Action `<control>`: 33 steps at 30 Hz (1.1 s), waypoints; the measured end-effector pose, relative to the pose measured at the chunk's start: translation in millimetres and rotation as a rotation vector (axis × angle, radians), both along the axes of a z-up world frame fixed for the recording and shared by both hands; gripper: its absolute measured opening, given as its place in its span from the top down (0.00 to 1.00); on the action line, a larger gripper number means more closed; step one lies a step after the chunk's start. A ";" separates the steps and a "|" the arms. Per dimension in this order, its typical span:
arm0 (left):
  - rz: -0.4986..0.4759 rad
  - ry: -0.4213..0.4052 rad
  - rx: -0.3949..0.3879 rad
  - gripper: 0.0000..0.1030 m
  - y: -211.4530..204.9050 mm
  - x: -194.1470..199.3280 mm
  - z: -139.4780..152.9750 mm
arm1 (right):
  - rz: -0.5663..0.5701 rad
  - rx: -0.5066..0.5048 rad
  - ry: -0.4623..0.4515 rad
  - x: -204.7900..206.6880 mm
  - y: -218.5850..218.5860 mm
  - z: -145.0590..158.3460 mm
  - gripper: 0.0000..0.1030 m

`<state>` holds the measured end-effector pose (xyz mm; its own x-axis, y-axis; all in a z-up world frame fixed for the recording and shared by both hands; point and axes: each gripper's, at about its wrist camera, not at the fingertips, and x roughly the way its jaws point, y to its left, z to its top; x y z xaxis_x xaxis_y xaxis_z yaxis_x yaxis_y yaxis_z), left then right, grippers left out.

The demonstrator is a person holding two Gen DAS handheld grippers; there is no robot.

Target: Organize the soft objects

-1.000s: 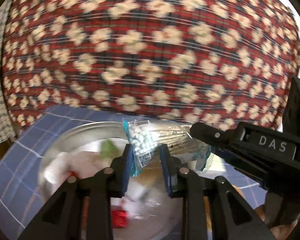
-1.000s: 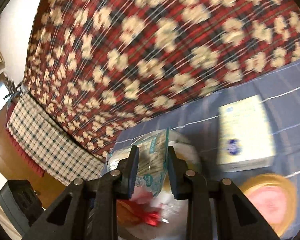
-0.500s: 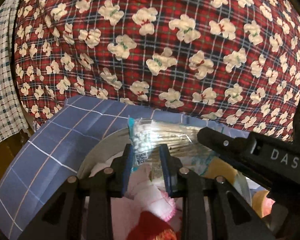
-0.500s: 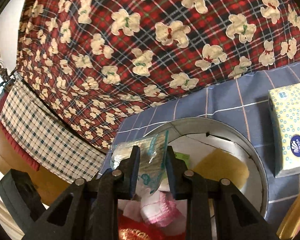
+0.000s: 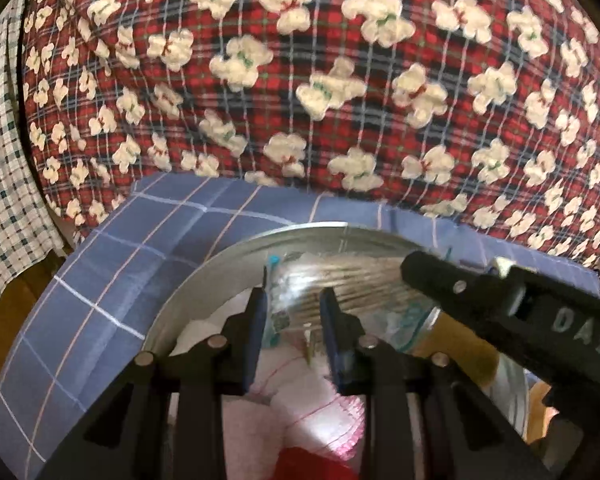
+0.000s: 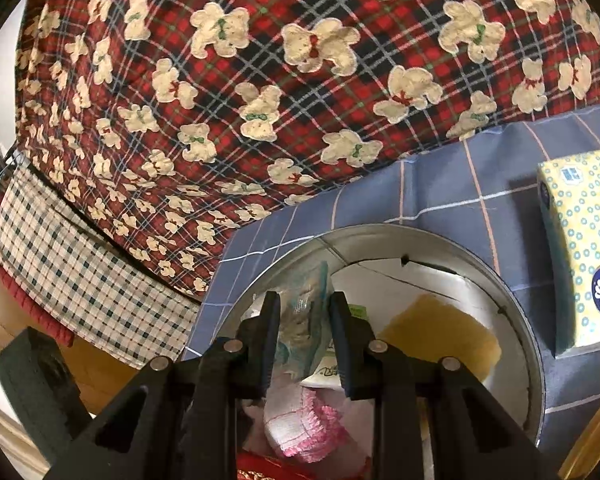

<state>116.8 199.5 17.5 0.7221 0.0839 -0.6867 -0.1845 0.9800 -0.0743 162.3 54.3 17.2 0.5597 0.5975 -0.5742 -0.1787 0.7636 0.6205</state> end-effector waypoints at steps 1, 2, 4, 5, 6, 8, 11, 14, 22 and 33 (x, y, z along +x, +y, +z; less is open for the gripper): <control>0.001 0.016 0.003 0.30 0.2 1.9 -1.5 | 0.000 0.002 0.013 0.5 -0.4 -0.9 0.46; 0.001 0.030 -0.002 0.20 0.7 3.1 -2.5 | -0.002 0.010 0.015 0.1 -1.5 -1.5 0.37; 0.012 0.023 -0.008 0.07 2.2 1.3 -0.7 | -0.018 0.016 -0.009 -4.4 -4.4 1.2 0.28; 0.025 0.011 -0.002 0.05 2.5 -1.1 1.4 | -0.021 0.017 -0.031 -8.1 -6.0 4.8 0.28; 0.041 -0.004 0.010 0.03 2.7 -4.6 4.2 | -0.019 0.023 -0.051 -11.4 -7.4 8.2 0.28; 0.047 -0.023 0.017 0.01 2.8 -9.3 6.9 | -0.027 0.020 -0.099 -20.0 -10.6 16.1 0.28; 0.053 -0.048 -0.014 0.01 5.5 -17.3 9.2 | -0.068 -0.029 -0.190 -34.8 -15.3 27.1 0.27; 0.057 -0.073 -0.028 0.01 5.2 -25.4 9.7 | -0.111 -0.087 -0.279 -49.5 -19.6 32.4 0.26; 0.070 -0.156 0.036 0.01 1.1 -44.6 12.3 | -0.209 -0.240 -0.475 -85.1 -28.7 35.5 0.21; 0.147 -0.348 0.152 0.01 -5.1 -85.0 6.5 | -0.273 -0.367 -0.682 -126.4 -24.5 29.9 0.17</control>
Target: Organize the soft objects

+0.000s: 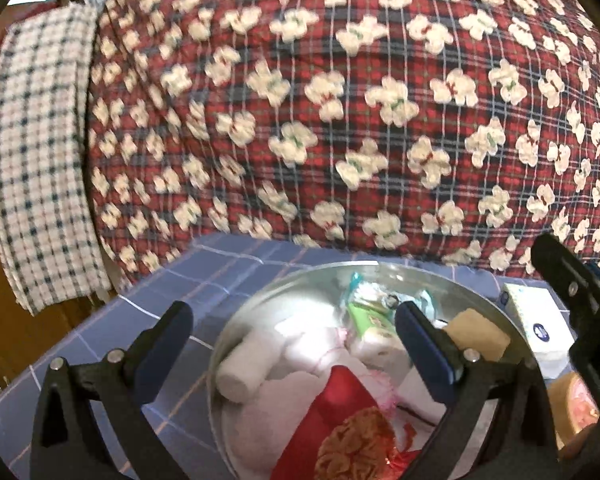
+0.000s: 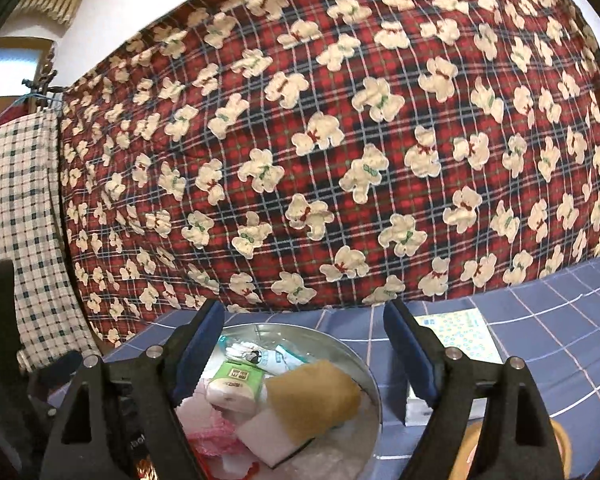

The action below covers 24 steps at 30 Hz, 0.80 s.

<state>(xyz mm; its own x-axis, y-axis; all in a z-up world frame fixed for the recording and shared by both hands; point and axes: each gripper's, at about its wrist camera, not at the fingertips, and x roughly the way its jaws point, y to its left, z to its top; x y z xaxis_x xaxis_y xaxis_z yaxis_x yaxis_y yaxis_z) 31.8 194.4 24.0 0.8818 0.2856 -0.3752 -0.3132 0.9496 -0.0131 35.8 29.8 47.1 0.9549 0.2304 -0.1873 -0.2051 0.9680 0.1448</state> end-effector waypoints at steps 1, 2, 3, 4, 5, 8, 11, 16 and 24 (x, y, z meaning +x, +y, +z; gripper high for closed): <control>0.002 -0.018 0.005 0.01 -0.4 -3.6 0.8 | 0.000 -0.017 -0.011 -3.3 0.9 -1.1 0.17; 0.001 -0.028 0.003 0.01 -0.4 -6.1 0.9 | -0.007 -0.031 -0.018 -5.2 1.6 -1.8 0.17; -0.005 -0.041 -0.001 0.01 -0.8 -9.2 0.7 | -0.015 -0.040 -0.025 -7.3 1.7 -2.5 0.17; -0.012 -0.051 -0.004 0.01 -1.8 -12.4 -0.2 | -0.020 -0.044 -0.032 -9.5 1.0 -3.6 0.17; -0.016 -0.058 -0.003 0.01 -3.2 -14.9 -1.8 | -0.020 -0.044 -0.037 -11.4 -0.8 -5.1 0.17; -0.026 -0.064 0.008 0.01 -7.6 -21.6 -7.0 | -0.028 -0.027 -0.027 -12.0 -6.2 -9.1 0.15; -0.034 -0.077 0.006 0.01 -10.5 -29.1 -9.5 | -0.038 -0.005 -0.029 -14.0 -12.6 -13.2 0.15; -0.025 -0.121 0.021 0.01 -12.8 -41.2 -9.4 | -0.067 -0.009 -0.110 -28.2 -15.9 -13.6 0.15; -0.019 -0.152 0.025 0.01 -15.9 -54.6 -7.2 | -0.060 -0.041 -0.147 -47.1 -21.7 -9.7 0.14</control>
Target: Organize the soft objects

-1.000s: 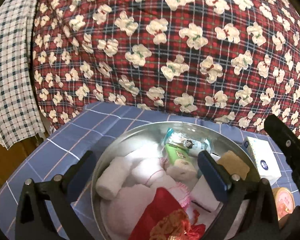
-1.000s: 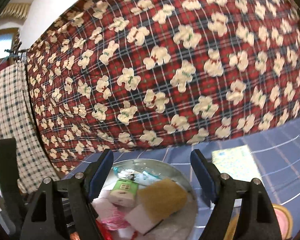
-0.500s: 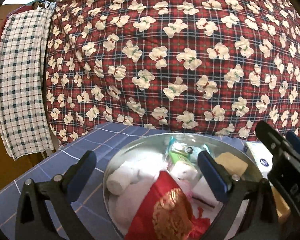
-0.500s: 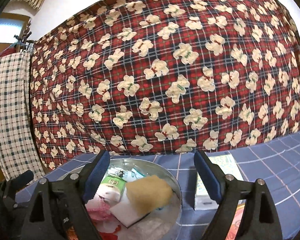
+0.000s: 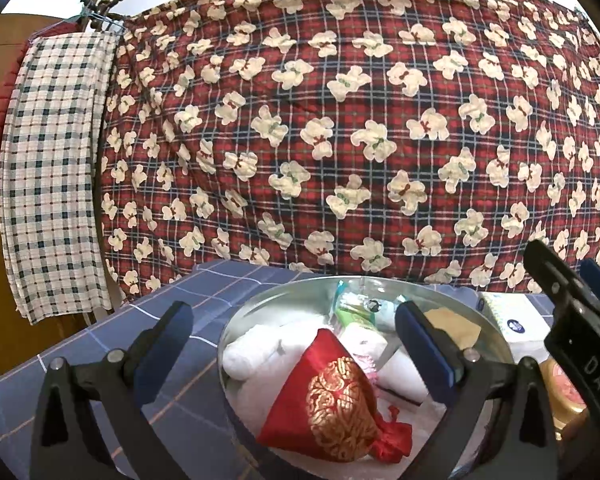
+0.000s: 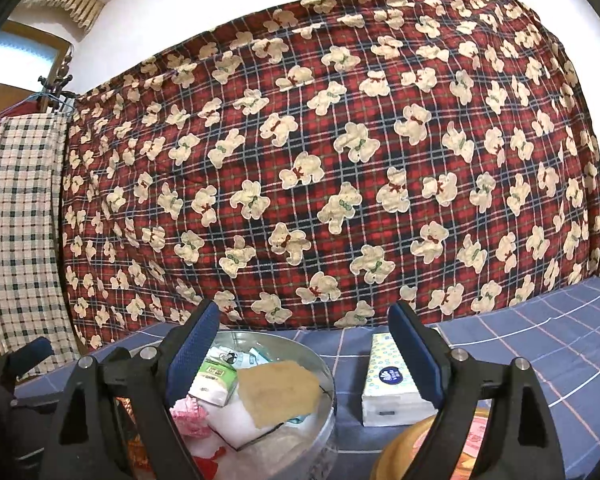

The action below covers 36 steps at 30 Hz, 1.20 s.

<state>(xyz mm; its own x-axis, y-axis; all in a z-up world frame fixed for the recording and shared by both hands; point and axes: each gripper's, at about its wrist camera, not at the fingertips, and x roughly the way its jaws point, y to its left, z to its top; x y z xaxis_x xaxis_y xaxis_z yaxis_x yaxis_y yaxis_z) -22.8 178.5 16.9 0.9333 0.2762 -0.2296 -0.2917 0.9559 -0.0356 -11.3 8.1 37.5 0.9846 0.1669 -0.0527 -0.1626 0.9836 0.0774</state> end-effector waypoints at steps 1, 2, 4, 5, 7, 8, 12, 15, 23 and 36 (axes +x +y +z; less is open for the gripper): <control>0.001 0.001 0.000 0.01 -0.7 -1.4 -0.1 | 0.004 -0.002 0.000 -1.8 -0.5 0.1 0.14; 0.001 0.005 0.001 0.01 -1.5 -1.9 -0.2 | 0.005 -0.002 0.000 -3.4 -1.2 0.1 0.14; -0.003 0.004 0.005 0.01 -1.3 -3.3 -0.3 | 0.004 0.001 -0.004 -6.2 -2.4 0.0 0.13; -0.001 0.006 0.007 0.01 -2.3 -4.8 -0.6 | 0.003 0.001 -0.003 -6.4 -2.3 0.1 0.13; 0.001 0.014 0.008 0.01 -3.4 -7.2 -1.5 | 0.007 0.002 -0.003 -6.6 -2.8 0.1 0.13; 0.000 0.017 0.006 0.01 -3.5 -7.5 -1.8 | 0.006 0.001 -0.004 -6.5 -2.6 0.1 0.13; -0.001 0.030 0.007 0.01 -4.8 -6.3 -2.9 | 0.005 -0.001 -0.007 -7.4 -2.3 -0.2 0.12; -0.004 0.033 0.009 0.01 -6.1 -5.0 -3.4 | 0.005 -0.001 -0.005 -8.6 -2.6 -0.5 0.12; -0.007 0.036 0.009 0.01 -6.5 -3.7 -3.8 | 0.004 -0.001 -0.005 -8.8 -2.7 -0.4 0.11; -0.007 0.037 0.010 0.01 -6.5 -3.8 -3.9 | 0.005 -0.001 -0.004 -8.4 -3.1 -0.2 0.11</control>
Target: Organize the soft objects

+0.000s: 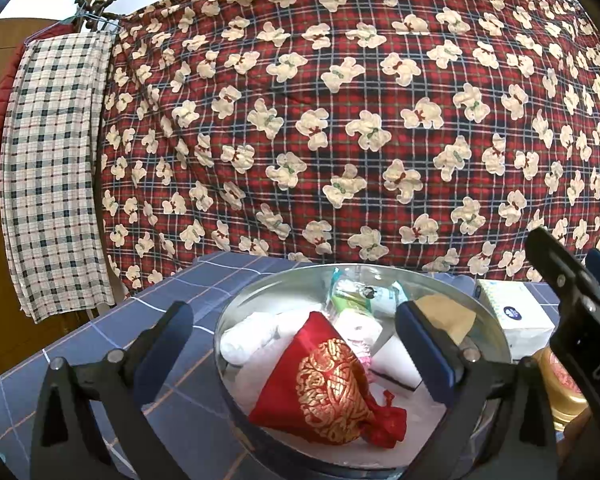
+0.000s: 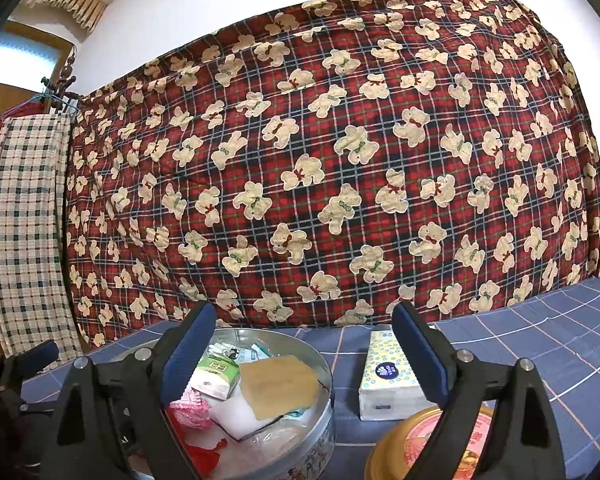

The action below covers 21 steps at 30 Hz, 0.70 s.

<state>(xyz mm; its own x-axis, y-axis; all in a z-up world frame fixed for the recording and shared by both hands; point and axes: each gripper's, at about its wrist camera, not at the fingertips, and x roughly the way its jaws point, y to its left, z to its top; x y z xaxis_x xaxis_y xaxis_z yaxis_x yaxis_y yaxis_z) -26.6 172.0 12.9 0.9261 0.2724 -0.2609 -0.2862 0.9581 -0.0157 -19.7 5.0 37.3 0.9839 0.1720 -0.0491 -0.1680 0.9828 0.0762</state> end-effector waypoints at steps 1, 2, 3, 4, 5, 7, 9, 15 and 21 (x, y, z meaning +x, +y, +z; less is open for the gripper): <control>-0.001 0.000 0.000 0.01 0.2 0.2 0.6 | -0.001 0.000 0.000 -0.7 -0.3 -0.1 0.11; 0.000 0.000 0.000 0.01 0.2 0.3 0.7 | 0.000 0.000 0.000 -0.1 -0.2 0.0 0.11; 0.000 0.000 0.000 0.01 0.2 0.4 0.6 | 0.000 0.001 0.000 -0.6 -0.4 0.0 0.11; -0.001 0.001 0.000 0.01 0.3 0.5 0.7 | 0.000 0.000 0.000 0.1 -0.1 0.0 0.11; -0.001 0.001 0.000 0.01 0.3 0.4 0.8 | 0.000 0.000 0.000 0.0 -0.2 0.0 0.11; 0.001 -0.001 0.001 0.01 0.2 0.4 1.0 | 0.000 0.001 -0.001 -0.8 -0.5 0.0 0.11; 0.015 -0.002 0.002 0.01 0.9 -0.3 0.4 | 0.001 -0.001 0.000 -0.2 -0.2 0.0 0.11; 0.024 0.006 0.006 0.01 2.3 -0.4 -0.4 | 0.000 0.000 0.000 0.5 0.1 0.2 0.10; 0.026 0.006 0.007 0.01 0.6 -2.0 0.6 | 0.000 -0.001 0.001 0.9 0.5 0.3 0.10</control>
